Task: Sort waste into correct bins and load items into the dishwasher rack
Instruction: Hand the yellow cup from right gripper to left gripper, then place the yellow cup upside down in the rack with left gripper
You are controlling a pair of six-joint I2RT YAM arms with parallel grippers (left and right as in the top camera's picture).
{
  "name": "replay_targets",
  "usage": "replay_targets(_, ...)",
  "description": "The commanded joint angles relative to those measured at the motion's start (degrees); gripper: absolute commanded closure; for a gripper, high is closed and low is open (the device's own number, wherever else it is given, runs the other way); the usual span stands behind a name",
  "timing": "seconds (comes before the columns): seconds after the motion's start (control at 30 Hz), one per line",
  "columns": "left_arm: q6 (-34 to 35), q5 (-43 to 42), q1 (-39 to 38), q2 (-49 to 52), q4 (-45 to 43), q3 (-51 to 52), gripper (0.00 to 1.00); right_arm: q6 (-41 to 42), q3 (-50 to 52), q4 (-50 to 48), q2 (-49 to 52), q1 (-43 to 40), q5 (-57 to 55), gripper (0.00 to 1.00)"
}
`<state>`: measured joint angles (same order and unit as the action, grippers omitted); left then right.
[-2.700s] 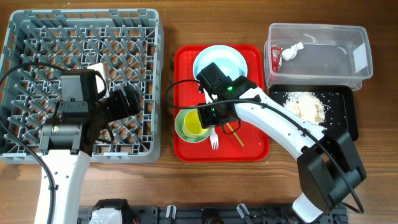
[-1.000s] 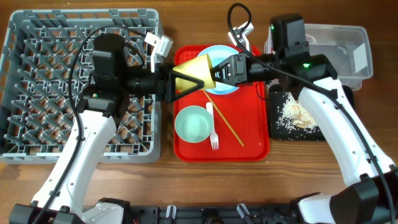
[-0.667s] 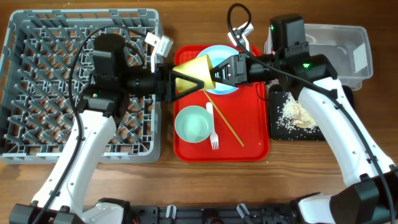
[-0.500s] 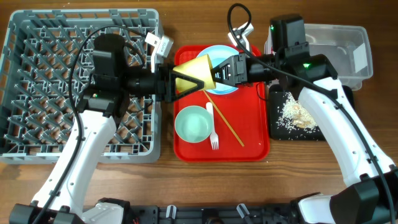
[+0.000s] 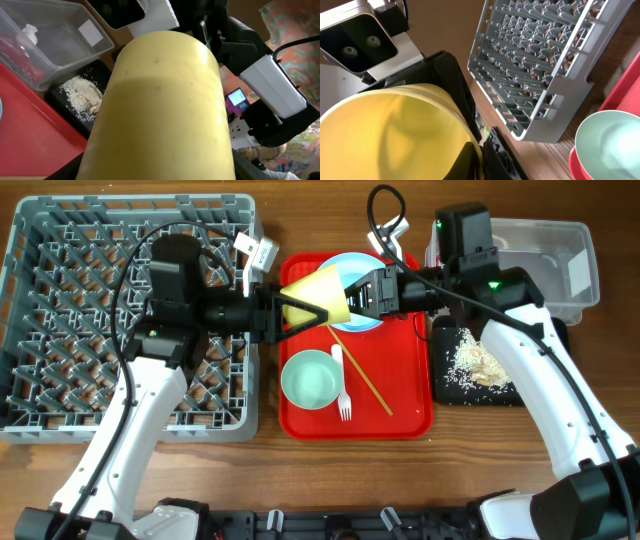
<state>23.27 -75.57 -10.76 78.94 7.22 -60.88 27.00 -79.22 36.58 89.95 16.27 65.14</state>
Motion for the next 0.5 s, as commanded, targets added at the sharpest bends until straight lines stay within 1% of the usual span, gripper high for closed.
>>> replay_targets(0.0,-0.3,0.7,-0.6,0.3,-0.6,-0.9,0.40,0.0,-0.2,0.4,0.6,0.6,-1.0,0.95)
replay_targets(0.03,-0.4,0.7,-0.6,0.3,-0.6,-0.9,0.40,0.0,-0.2,0.4,0.6,0.6,-1.2,0.95)
replay_targets(0.1,-0.5,1.6,-0.6,0.3,-0.5,-0.9,0.40,0.0,-0.2,0.5,0.6,0.6,-1.3,0.87)
replay_targets(0.17,-0.5,3.7,-0.6,0.3,-0.1,-0.9,0.41,0.0,-0.2,0.6,0.6,0.6,-2.0,0.85)
replay_targets(0.3,-0.5,9.5,-0.5,0.3,0.5,-0.9,0.41,0.0,-0.2,2.4,0.6,0.2,-7.2,0.82)
replay_targets(0.47,-5.4,14.6,1.7,0.3,7.5,-0.9,0.43,-0.1,-0.2,5.1,0.6,-3.4,-12.9,0.77)
